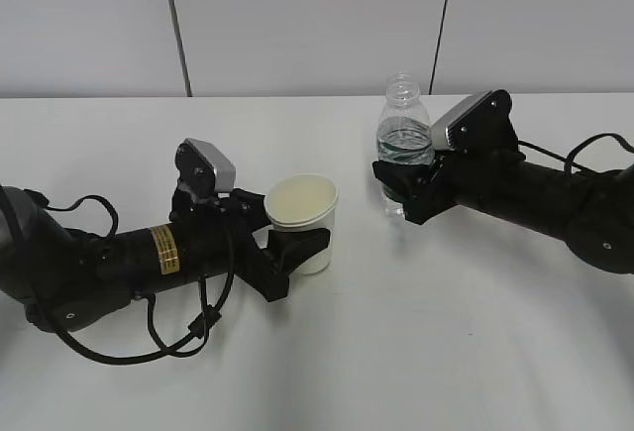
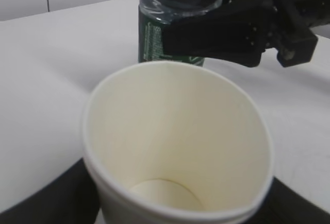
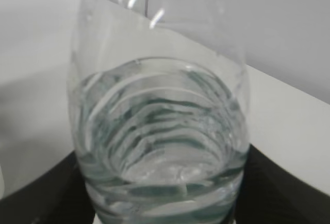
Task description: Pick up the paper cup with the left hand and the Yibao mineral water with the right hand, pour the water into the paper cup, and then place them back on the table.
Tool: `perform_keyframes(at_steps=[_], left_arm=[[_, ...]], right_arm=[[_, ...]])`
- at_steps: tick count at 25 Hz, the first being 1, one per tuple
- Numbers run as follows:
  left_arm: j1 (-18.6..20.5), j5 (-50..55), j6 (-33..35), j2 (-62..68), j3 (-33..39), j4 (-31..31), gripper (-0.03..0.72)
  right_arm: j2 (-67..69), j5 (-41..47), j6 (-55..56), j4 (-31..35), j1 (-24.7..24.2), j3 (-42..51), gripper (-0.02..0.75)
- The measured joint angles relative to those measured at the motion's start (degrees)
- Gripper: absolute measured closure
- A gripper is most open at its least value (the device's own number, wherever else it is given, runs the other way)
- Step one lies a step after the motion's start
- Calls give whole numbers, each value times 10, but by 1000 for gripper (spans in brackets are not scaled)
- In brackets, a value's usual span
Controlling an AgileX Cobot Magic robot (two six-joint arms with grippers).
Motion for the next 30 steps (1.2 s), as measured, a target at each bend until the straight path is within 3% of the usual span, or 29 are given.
perform_keyframes(at_steps=[20,22,30], left_arm=[[-5,2,-28,-70,-6,27,246],[-8,4,-28,-70,-6,27,246],[-16,10,-30,-70,-6,26,246]], right_arm=[[-58,61,-3,-62,0,-32,236],[-58,89,-4,-104,0,-60,236],[-58,93,-12,-170,0,-91,236]])
